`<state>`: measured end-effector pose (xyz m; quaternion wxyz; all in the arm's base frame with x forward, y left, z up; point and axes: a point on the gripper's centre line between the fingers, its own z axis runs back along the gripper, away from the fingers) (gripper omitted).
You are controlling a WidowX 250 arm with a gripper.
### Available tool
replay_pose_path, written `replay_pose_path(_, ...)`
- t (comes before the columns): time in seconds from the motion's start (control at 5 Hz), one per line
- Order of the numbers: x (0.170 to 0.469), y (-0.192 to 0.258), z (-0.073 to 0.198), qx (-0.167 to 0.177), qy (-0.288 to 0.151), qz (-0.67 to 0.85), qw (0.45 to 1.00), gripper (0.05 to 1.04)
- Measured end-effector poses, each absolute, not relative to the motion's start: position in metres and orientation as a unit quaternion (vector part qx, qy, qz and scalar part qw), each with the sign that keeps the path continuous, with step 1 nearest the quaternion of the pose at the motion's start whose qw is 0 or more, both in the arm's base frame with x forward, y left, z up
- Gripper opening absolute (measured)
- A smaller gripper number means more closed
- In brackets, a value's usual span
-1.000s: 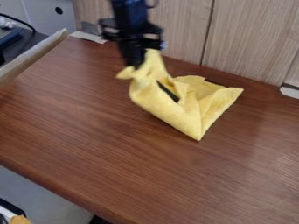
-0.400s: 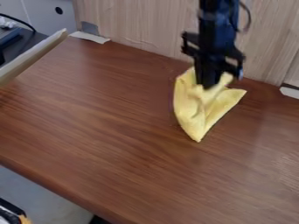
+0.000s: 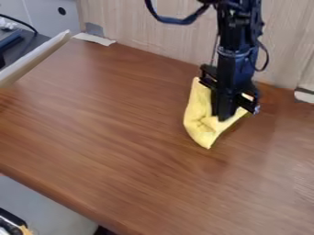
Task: Fold the cloth from bottom left to top right
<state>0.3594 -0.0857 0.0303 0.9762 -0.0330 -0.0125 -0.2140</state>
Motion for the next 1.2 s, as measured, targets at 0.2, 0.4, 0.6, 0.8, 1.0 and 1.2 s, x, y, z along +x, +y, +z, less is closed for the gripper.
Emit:
replay_pose_path(0.2, 0.3585, -0.0867, 0.0181, -0.035, 0.002, -0.220, 0.975, 0.055)
replay_pose_path(0.4, 0.3600, -0.0865, 0.0156, -0.035, -0.001, -0.219, 0.975, 0.077)
replay_pose_path(0.6, 0.3615, -0.0854, 0.0136, -0.042, 0.015, -0.224, 0.973, 0.228)
replay_pose_path(0.8, 0.3585, -0.0846, 0.0113, -0.044, 0.019, -0.224, 0.973, 0.474)
replay_pose_path(1.0, 0.3555, -0.0826, 0.0125, -0.045, 0.017, -0.217, 0.975, 0.751)
replay_pose_path(1.2, 0.3542, -0.0788, 0.0142, -0.044, 0.017, -0.211, 0.976, 0.980)
